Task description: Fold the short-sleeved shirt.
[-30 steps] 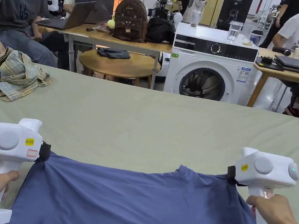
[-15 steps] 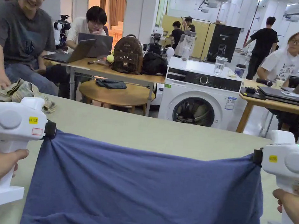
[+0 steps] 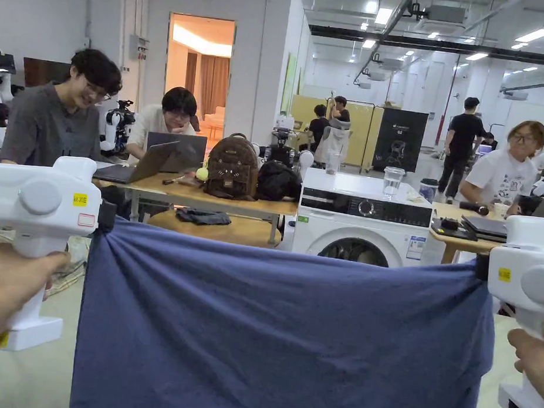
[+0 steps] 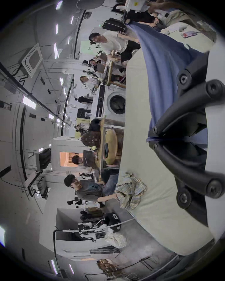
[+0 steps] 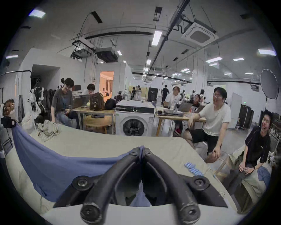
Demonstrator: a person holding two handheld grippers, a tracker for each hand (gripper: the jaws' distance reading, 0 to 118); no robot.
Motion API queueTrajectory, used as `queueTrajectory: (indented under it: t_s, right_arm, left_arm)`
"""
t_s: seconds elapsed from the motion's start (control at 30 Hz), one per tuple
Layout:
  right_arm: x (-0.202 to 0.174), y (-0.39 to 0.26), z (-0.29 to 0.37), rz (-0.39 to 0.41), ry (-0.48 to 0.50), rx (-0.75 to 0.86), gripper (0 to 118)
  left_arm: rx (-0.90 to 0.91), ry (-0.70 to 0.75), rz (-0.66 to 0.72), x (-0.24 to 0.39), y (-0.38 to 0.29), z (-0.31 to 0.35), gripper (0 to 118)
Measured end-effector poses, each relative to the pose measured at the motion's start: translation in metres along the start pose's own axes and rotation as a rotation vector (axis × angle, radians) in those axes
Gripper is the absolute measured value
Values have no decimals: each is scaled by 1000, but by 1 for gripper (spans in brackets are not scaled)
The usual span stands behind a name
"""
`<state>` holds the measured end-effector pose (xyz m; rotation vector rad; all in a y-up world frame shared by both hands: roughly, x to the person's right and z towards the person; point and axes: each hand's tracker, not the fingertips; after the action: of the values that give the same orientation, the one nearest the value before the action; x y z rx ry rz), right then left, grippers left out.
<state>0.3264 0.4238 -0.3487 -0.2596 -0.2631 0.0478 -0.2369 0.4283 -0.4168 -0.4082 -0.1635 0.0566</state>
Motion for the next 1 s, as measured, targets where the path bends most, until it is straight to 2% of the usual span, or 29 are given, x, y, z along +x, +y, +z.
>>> queueTrajectory:
  t_s: [0.27,0.6,0.8,1.0]
  right_arm:
    - [-5,32,-46,-4,-33,21,0]
    - [-12,113,-104,-9,-81,99,0]
    - [-12,154,-110,-10,-107,161,0]
    - [-11,166,-96,-9,-126,196,0]
  left_arm:
    - [16,46,-6,6,36,-43,0]
    - [117,87,-31,23,140,-81,0]
    - [176,98,-38,29,177,-81,0]
    - [203,105,-61,36,180,-74,0]
